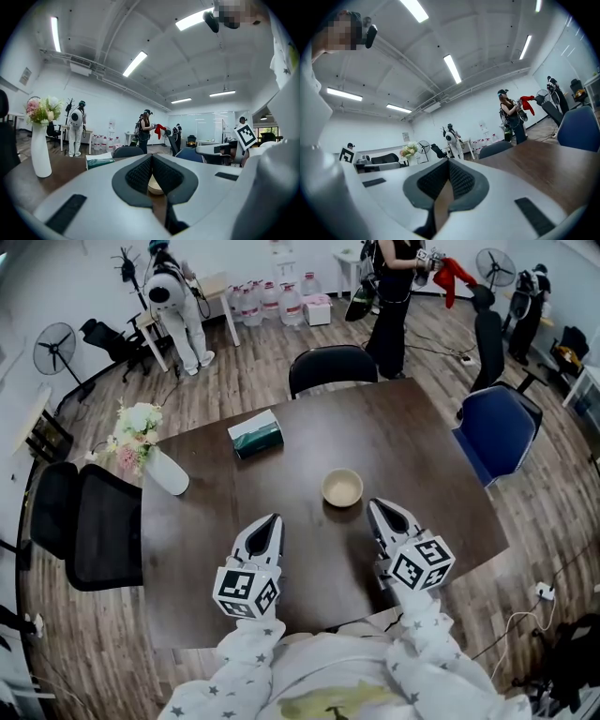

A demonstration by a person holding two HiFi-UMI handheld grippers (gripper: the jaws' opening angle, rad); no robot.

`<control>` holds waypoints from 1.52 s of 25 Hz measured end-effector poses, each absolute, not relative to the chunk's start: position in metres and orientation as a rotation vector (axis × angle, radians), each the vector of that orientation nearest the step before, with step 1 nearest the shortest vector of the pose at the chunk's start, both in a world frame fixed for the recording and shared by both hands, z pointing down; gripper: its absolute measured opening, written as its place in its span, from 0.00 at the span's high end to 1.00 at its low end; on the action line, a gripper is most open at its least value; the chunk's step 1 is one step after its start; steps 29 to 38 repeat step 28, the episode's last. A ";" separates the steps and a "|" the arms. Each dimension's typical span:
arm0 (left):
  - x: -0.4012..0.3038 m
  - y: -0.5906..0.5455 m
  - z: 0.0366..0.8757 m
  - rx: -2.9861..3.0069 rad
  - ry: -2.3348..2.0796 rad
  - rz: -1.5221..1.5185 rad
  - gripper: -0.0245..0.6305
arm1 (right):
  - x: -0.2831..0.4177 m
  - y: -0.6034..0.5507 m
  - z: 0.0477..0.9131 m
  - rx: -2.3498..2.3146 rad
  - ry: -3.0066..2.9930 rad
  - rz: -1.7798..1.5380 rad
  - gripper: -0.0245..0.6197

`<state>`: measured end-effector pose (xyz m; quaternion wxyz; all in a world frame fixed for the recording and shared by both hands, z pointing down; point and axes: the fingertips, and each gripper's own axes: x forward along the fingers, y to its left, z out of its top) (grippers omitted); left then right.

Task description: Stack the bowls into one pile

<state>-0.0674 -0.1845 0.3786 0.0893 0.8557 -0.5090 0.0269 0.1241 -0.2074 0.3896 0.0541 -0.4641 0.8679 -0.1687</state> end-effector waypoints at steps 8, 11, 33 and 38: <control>-0.076 -0.185 0.377 2.531 -1.553 0.072 0.93 | 0.125 -0.207 0.386 -1.437 2.651 -0.459 0.93; -0.083 -0.184 0.378 2.512 -1.572 0.071 0.93 | 0.128 -0.206 0.386 -1.452 2.648 -0.452 0.93; -0.092 -0.179 0.381 2.504 -1.603 0.086 0.93 | 0.136 -0.199 0.388 -1.525 2.623 -0.395 0.93; -0.092 -0.179 0.381 2.504 -1.603 0.086 0.93 | 0.136 -0.199 0.388 -1.525 2.623 -0.395 0.93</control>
